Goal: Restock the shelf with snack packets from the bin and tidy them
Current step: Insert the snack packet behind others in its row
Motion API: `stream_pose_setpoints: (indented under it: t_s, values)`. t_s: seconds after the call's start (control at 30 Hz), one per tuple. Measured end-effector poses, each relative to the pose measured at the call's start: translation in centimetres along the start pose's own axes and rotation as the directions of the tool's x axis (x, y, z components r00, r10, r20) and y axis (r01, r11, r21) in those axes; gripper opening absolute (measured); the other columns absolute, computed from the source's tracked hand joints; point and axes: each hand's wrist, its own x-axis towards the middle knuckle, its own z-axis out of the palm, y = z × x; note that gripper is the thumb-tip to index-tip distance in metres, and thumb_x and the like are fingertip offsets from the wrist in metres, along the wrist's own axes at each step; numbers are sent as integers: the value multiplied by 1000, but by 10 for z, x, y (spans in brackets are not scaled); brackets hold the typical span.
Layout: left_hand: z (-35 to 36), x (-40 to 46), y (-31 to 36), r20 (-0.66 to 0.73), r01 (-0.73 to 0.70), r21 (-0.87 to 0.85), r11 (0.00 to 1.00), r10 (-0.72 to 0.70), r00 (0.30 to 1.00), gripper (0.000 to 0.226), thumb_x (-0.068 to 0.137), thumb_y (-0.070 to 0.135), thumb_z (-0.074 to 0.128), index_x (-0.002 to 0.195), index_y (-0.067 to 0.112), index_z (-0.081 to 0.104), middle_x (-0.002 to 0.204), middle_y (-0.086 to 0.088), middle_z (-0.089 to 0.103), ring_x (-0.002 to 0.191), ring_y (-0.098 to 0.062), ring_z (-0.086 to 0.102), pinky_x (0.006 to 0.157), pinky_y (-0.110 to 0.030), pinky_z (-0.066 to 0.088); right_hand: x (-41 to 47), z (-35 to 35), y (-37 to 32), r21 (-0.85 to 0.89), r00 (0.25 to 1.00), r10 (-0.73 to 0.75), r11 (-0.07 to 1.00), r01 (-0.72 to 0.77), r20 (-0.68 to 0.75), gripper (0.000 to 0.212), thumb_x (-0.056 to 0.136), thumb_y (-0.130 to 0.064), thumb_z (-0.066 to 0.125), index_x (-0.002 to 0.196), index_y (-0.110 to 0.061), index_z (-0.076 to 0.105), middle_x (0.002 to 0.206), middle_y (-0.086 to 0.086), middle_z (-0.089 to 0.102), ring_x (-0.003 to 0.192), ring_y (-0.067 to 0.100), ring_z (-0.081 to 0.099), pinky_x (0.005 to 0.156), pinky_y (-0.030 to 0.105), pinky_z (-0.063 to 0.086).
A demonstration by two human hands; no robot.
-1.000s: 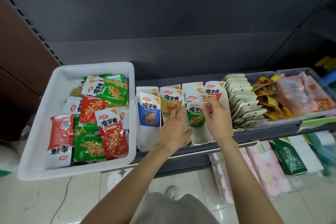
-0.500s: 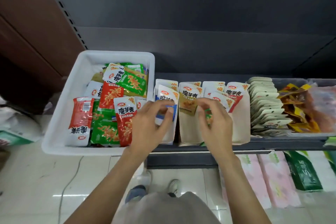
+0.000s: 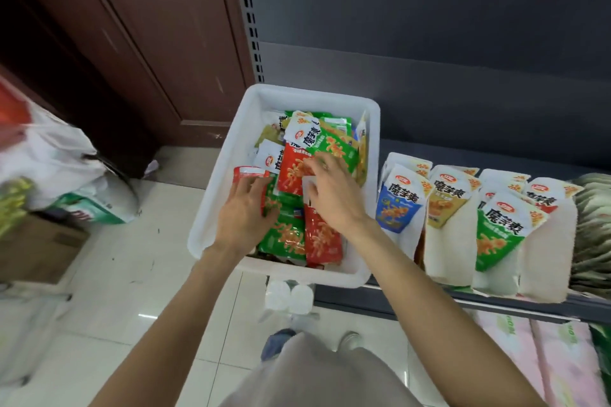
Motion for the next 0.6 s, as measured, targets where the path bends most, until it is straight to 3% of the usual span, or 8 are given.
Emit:
stream_pose_setpoints:
  t_s: [0.1,0.2,0.27,0.37,0.43,0.53,0.6]
  values:
    - [3,20,2,-64,-118,-54,992,114,991,47,84,24,67,126,10,54,124,-10,55,116,-28,49,96,-39,44,42,4,10,-61,992,122,990,-125,-42,52,94,-12,51,144,-10,34,151,14,27,141,29,23,115,37,19]
    - [5,47,13,-76,-160,-266,950,145,986,38,89,17,59,126,8,55,118,-10,58,99,-19,60,88,-32,51,71,8,19,-21,953,275,961,-274,129,73,90,-19,60,150,-13,17,150,19,27,139,35,26,113,43,25]
    - [7,67,22,24,-69,-324,943,82,996,32,91,20,56,120,6,58,108,-11,63,88,-19,63,80,-33,53,82,14,26,-20,923,327,944,-330,201,88,83,-36,68,150,-17,12,144,19,36,132,38,35,109,48,32]
    - [7,90,33,168,152,-314,937,-102,980,26,93,27,50,100,5,61,89,-8,66,82,-25,62,66,-27,41,86,14,26,-11,900,377,923,-384,219,106,68,-57,74,148,-22,13,138,16,42,123,37,45,100,47,42]
    - [3,96,37,217,258,-394,882,-183,959,31,94,31,49,109,5,58,85,1,62,87,-21,60,66,-27,40,82,11,21,-5,905,397,916,-401,153,102,70,-53,75,148,-20,18,139,15,37,123,36,44,96,42,43]
    - [1,95,35,206,329,-625,708,-257,944,42,89,29,60,125,10,53,99,2,63,97,-17,59,78,-25,44,67,6,6,119,923,384,918,-379,-18,88,73,-47,73,143,-17,29,134,13,44,123,33,44,96,40,42]
    - [-2,88,31,152,281,-750,598,-257,954,29,87,22,65,114,11,62,101,-1,67,96,-17,62,82,-30,49,55,0,-5,261,928,371,899,-351,-28,81,74,-43,73,142,-19,34,131,7,48,123,26,46,98,37,42]
